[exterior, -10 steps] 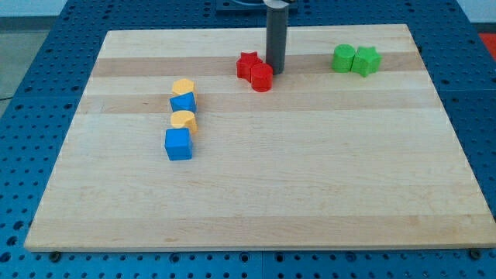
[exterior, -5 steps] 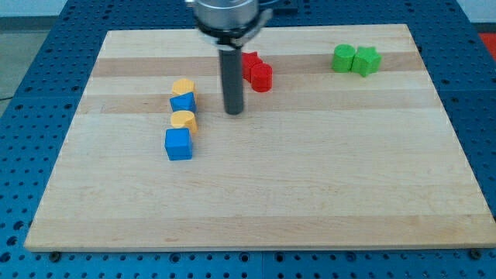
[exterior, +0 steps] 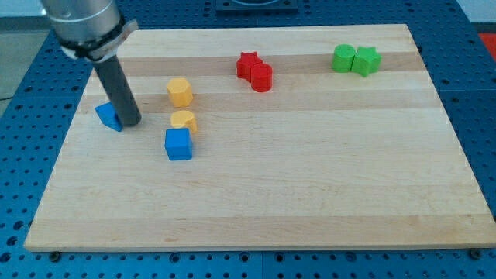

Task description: Slide the blue blocks to the center left

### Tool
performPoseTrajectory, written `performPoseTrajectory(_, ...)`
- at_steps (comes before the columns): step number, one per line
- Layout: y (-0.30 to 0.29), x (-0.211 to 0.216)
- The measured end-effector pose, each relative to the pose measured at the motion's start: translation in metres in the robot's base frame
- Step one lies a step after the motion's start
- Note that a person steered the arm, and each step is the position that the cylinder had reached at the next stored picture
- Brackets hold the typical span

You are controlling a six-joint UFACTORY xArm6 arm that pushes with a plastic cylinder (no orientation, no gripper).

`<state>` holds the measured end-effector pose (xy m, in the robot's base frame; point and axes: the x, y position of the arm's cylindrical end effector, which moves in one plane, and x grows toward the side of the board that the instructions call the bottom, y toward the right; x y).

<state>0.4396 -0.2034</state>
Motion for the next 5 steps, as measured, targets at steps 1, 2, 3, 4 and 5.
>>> performPoseTrajectory(1, 0.0, 0.044)
performPoseTrajectory(2, 0.031, 0.08)
performPoseTrajectory(3, 0.109, 0.08)
performPoseTrajectory(4, 0.143, 0.073)
performPoseTrajectory(5, 0.128, 0.051)
